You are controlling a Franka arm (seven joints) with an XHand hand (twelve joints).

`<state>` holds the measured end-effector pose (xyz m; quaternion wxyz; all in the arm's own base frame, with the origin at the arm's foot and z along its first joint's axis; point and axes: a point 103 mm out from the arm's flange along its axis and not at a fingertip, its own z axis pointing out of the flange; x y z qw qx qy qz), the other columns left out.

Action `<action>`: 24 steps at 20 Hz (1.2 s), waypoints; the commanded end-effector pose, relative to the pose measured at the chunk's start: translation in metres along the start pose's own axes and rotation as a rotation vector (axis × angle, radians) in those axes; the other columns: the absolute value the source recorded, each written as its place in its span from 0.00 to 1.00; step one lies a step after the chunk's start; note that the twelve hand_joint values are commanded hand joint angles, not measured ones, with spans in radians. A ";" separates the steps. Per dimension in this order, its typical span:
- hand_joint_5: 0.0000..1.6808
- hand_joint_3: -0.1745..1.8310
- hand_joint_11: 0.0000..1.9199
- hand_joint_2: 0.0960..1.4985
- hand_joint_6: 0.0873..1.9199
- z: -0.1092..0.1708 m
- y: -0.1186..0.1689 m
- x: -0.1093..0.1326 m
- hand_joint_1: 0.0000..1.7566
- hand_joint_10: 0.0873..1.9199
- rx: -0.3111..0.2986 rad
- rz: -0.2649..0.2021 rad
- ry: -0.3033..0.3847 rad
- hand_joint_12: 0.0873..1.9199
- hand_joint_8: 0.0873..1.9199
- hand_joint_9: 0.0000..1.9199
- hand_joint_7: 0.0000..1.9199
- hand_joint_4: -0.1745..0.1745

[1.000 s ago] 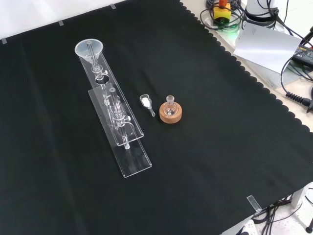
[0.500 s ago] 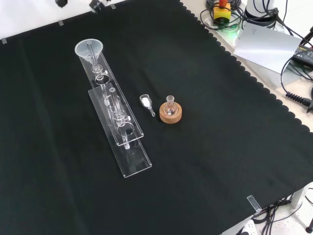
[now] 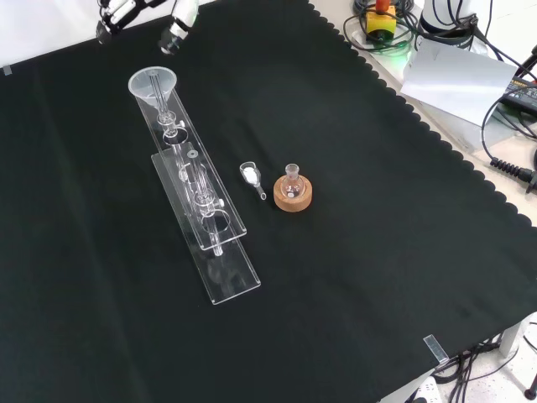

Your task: Pick up the funnel from the transparent funnel stand.

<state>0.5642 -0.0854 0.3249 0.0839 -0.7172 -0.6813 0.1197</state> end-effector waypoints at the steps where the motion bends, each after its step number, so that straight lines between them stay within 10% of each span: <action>1: 0.08 0.24 0.07 0.57 0.00 0.014 0.010 0.001 0.29 0.36 0.029 -0.013 -0.008 0.76 0.30 0.14 0.00 0.43; 15: 0.00 0.32 0.22 0.40 0.00 0.034 0.031 0.003 0.31 0.44 0.181 -0.076 -0.050 0.77 0.01 0.02 0.00 0.63; 24: 0.03 0.32 0.27 0.38 0.00 0.033 0.030 0.011 0.37 0.46 0.193 -0.084 -0.135 0.75 0.00 0.04 0.02 0.76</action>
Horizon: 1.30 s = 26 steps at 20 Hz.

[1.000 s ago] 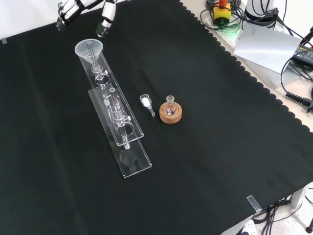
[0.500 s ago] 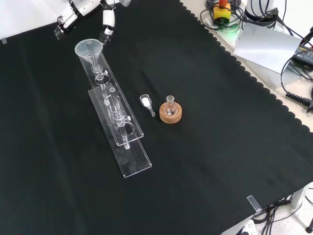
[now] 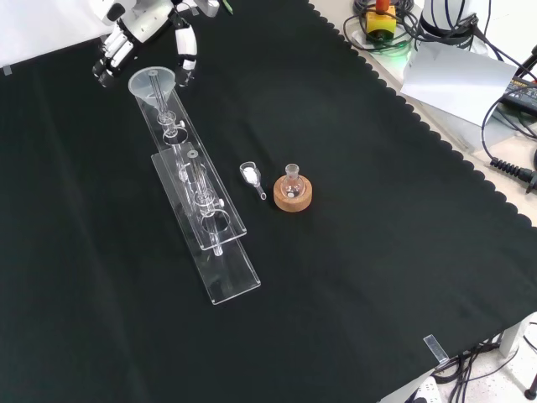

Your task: Pick up the funnel from the transparent funnel stand.

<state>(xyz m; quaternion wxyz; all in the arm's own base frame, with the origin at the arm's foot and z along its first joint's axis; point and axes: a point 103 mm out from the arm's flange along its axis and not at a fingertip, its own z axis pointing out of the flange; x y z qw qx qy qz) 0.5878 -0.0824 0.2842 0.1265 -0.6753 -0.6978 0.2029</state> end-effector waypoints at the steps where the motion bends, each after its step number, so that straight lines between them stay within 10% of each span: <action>1: 0.05 0.32 0.27 0.38 0.00 0.001 -0.003 0.006 0.38 0.46 0.019 -0.001 -0.071 0.75 0.00 0.04 0.02 0.76; 26: 0.15 0.41 0.29 0.37 0.00 0.005 0.009 0.006 0.44 0.41 0.081 0.000 -0.147 0.73 0.18 0.13 0.00 0.74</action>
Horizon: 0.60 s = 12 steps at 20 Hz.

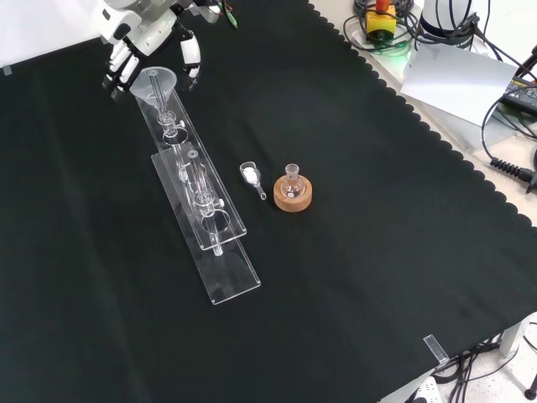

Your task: Pick up the funnel from the transparent funnel stand.

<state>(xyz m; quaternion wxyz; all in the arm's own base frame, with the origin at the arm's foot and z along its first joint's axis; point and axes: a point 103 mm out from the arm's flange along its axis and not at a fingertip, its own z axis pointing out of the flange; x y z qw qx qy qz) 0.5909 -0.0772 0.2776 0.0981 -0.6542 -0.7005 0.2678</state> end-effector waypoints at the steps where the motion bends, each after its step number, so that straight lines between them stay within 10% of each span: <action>1: 0.15 0.42 0.29 0.37 0.00 0.001 0.003 0.001 0.44 0.41 0.026 0.006 -0.014 0.73 0.19 0.14 0.00 0.74; 12: 0.20 0.43 0.29 0.38 0.00 -0.003 0.003 -0.001 0.45 0.37 0.022 0.017 -0.041 0.72 0.26 0.18 0.00 0.73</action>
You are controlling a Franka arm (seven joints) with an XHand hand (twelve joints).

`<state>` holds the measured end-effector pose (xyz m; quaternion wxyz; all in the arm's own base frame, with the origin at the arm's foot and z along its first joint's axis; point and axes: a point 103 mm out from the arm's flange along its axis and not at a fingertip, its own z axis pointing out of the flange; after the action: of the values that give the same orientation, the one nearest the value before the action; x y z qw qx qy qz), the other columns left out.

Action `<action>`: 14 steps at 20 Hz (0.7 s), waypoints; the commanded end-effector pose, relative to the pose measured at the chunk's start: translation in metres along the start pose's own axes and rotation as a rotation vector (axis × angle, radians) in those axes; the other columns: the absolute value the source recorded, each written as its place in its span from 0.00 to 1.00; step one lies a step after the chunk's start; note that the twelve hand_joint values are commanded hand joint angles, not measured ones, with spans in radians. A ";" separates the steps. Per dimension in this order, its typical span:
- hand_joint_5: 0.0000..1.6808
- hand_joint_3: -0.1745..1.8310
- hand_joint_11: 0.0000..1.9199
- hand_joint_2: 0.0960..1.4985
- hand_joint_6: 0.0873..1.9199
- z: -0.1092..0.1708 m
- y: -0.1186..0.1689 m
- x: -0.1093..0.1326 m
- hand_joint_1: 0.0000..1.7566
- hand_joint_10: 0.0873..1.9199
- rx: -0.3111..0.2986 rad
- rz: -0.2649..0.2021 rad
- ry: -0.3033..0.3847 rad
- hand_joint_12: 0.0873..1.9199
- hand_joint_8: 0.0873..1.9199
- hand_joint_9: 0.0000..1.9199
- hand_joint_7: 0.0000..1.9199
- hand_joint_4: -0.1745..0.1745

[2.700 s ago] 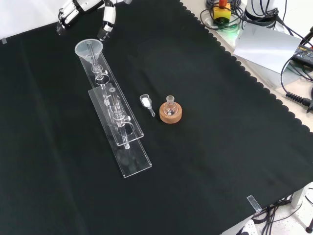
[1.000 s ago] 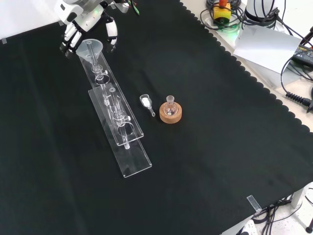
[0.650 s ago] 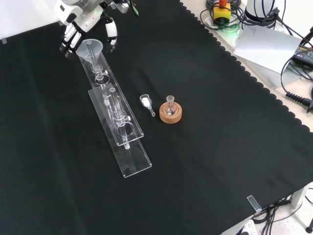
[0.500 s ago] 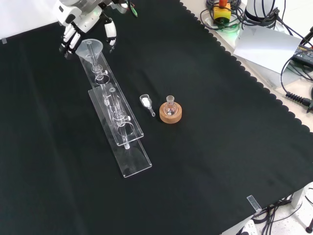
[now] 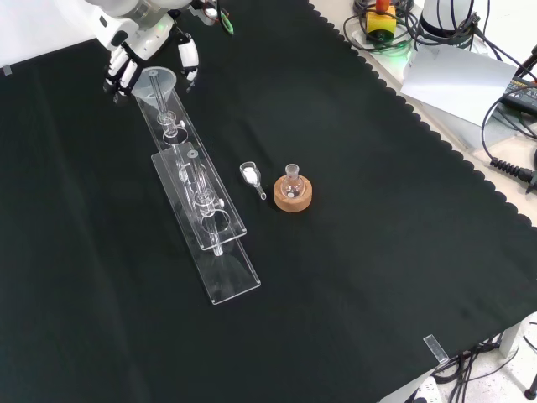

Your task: Pick up the funnel from the transparent funnel stand.

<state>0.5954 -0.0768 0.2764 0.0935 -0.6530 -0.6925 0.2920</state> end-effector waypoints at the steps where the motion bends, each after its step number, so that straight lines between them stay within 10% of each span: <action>1: 0.20 0.44 0.29 0.38 0.00 -0.001 -0.001 -0.001 0.45 0.36 -0.012 0.001 -0.005 0.72 0.27 0.20 0.01 0.72; 14: 0.35 0.44 0.37 0.42 0.00 -0.012 -0.010 -0.002 0.50 0.25 -0.106 0.028 -0.067 0.65 0.29 0.50 0.16 0.61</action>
<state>0.5926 -0.0758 0.2799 0.0598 -0.6542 -0.6986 0.2835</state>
